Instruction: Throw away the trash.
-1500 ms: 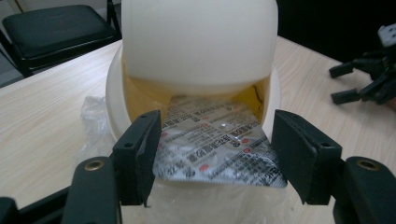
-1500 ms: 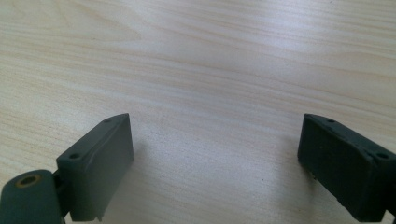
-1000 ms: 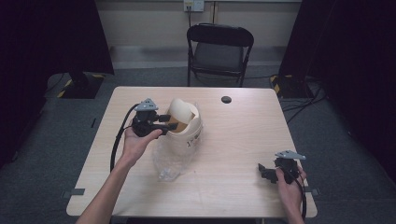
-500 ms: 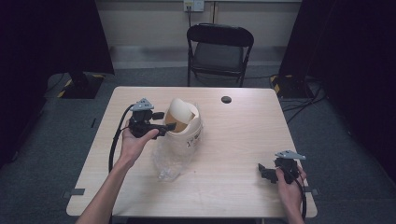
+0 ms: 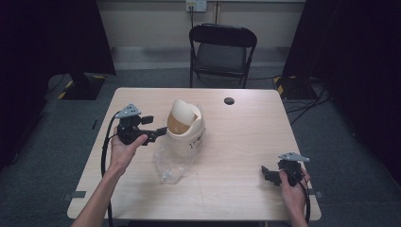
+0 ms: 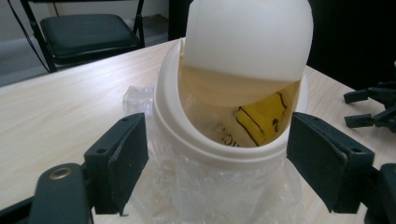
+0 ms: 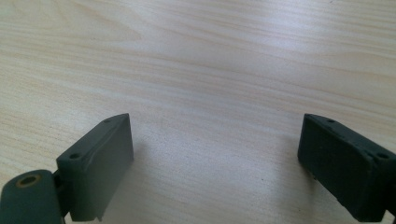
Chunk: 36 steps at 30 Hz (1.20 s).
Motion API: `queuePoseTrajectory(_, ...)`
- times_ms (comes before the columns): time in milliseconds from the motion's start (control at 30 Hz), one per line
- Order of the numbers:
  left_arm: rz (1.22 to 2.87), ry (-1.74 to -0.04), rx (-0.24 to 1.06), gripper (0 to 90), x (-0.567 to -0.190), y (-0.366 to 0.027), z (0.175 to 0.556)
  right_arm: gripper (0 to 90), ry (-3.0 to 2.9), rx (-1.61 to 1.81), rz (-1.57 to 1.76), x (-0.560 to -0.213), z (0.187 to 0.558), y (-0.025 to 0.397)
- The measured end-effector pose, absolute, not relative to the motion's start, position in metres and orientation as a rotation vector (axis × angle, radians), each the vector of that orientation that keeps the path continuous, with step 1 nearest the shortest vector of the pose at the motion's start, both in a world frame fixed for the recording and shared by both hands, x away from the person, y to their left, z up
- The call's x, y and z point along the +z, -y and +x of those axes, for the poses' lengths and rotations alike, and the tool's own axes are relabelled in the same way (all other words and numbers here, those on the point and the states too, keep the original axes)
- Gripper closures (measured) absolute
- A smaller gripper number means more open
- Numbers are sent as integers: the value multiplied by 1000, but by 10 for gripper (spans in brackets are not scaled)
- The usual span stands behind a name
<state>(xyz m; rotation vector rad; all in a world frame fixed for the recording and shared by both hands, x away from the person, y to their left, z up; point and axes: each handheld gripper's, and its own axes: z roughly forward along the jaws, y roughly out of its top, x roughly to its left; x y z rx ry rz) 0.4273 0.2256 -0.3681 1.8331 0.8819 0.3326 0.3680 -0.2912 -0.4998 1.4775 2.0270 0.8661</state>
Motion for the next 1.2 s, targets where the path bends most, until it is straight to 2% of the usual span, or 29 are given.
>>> queuePoseTrajectory(367, 1823, -916, 327, 172, -377, -242, 412, 97, -2027, 866, 1477, -500, 368, 291)
queuePoseTrajectory(667, 1819, -941, 372, 157, -379, -261, 392, 97, -2027, 866, 1477, -500, 368, 291)
queuePoseTrajectory(1200, 1870, -1106, 441, 159, -426, -294, 365, 97, -2027, 866, 1477, -500, 368, 291)
